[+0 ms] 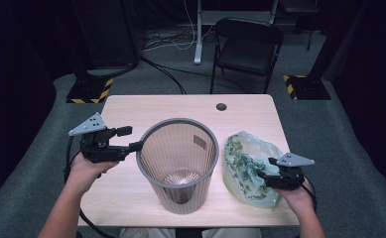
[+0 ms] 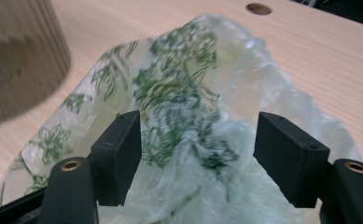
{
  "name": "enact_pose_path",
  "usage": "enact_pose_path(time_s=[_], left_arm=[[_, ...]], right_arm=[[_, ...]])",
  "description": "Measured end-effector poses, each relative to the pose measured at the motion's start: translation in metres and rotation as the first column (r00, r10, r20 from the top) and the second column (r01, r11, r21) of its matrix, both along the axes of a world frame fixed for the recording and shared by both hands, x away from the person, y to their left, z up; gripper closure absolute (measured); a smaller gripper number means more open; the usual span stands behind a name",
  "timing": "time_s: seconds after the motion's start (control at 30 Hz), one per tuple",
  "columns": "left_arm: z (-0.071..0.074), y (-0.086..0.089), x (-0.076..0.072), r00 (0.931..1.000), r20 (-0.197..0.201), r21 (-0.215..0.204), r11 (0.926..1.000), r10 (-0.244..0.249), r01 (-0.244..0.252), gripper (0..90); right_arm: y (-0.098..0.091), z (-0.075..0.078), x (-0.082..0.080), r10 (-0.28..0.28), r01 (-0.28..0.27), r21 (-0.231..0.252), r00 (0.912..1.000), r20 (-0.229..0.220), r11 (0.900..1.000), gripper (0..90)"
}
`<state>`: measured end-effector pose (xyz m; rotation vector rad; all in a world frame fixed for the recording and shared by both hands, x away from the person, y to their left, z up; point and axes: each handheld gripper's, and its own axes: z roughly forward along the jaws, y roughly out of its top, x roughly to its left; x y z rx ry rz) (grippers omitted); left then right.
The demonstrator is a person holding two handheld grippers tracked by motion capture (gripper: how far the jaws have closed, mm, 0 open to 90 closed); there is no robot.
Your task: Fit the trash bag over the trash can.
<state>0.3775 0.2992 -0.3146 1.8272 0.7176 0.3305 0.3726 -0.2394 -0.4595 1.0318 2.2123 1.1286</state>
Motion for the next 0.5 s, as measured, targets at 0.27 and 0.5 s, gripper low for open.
enact_pose_path(time_s=[0.27, 0.5], left_arm=[[0.001, 0.009, -0.003, 0.9999, 0.002, -0.022, 0.9996, 0.016, -0.016, 26.9], [0.001, 0.007, -0.003, 0.9999, 0.001, -0.016, 0.9998, 0.011, -0.011, 26.9]], right_arm=[[0.017, -0.013, 0.009, 0.025, -0.027, -0.076, 0.9991, -0.033, 0.9967, 29.6], [0.018, -0.024, 0.018, 0.000, -0.006, -0.085, 0.9979, -0.065, 0.9963, 25.2]])
